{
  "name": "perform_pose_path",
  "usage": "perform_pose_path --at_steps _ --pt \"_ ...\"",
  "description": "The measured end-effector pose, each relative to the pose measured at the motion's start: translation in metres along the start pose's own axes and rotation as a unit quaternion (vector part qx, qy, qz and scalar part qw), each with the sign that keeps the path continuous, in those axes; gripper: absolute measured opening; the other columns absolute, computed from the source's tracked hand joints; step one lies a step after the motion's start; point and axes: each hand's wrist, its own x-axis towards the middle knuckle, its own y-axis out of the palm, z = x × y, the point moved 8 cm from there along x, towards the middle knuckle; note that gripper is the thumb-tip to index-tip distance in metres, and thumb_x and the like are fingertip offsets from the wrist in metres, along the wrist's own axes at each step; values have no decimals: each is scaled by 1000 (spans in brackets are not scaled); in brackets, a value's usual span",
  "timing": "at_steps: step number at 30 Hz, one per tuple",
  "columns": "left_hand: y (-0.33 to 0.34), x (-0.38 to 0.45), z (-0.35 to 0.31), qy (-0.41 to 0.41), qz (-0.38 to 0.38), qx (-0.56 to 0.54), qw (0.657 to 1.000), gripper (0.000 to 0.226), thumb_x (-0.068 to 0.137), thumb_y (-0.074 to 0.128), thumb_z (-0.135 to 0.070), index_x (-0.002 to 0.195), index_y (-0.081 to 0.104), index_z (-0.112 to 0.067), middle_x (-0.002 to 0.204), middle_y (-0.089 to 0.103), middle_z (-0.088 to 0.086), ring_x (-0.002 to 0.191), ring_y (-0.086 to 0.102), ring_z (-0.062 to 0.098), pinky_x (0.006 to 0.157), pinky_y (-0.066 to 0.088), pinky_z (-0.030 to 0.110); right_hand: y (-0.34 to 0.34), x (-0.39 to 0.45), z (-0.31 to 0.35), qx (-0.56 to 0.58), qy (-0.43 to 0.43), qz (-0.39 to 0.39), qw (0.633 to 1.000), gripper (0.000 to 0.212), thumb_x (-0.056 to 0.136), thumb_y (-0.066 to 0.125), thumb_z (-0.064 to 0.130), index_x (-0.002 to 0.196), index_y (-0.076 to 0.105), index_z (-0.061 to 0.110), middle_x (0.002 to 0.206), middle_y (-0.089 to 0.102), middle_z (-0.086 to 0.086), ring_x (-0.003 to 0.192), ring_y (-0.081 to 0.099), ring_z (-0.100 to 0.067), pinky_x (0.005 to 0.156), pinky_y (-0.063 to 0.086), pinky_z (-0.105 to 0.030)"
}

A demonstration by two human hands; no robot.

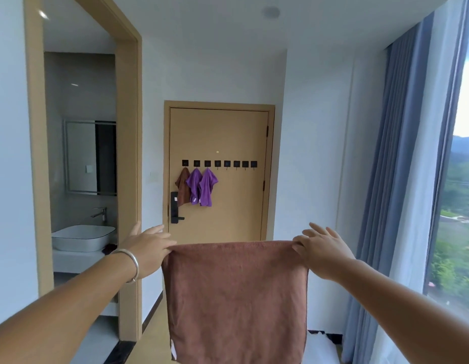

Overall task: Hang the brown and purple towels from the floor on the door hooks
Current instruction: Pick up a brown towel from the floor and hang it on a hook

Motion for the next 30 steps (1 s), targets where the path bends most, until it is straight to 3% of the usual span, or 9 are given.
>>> perform_pose_path --at_steps 4,10,18,25,30 --pt "15 42 12 -7 6 -10 1000 44 103 15 -34 135 43 -43 151 33 -18 146 6 9 114 -9 53 25 45 -3 10 2 5 1000 38 103 33 37 140 40 39 146 40 11 147 11 -22 117 13 -43" --pt "38 113 26 -21 -10 5 1000 41 103 19 -33 130 49 -42 142 42 -19 146 9 9 114 -8 53 71 124 -13 43 0 -1 999 41 103 23 41 140 42 38 146 40 10 147 9 -20 118 11 -41" --pt "68 221 38 -44 13 26 999 42 104 20 -32 139 41 -41 150 33 -19 146 6 7 115 -8 53 125 245 -35 3 -47 10 999 41 101 33 28 139 39 43 141 39 19 146 8 -24 117 14 -44" --pt "98 300 60 -40 11 20 999 42 104 20 -33 136 44 -42 150 34 -18 146 7 6 115 -10 51 164 333 -39 1 -57 8 998 37 102 31 32 135 43 43 137 43 18 146 11 -24 116 17 -42" --pt "120 356 95 -44 17 19 999 43 104 18 -34 139 40 -43 152 31 -18 146 6 6 116 -10 51 183 397 -26 62 -34 0 997 40 102 20 39 132 46 42 135 46 16 143 16 -17 113 19 -35"
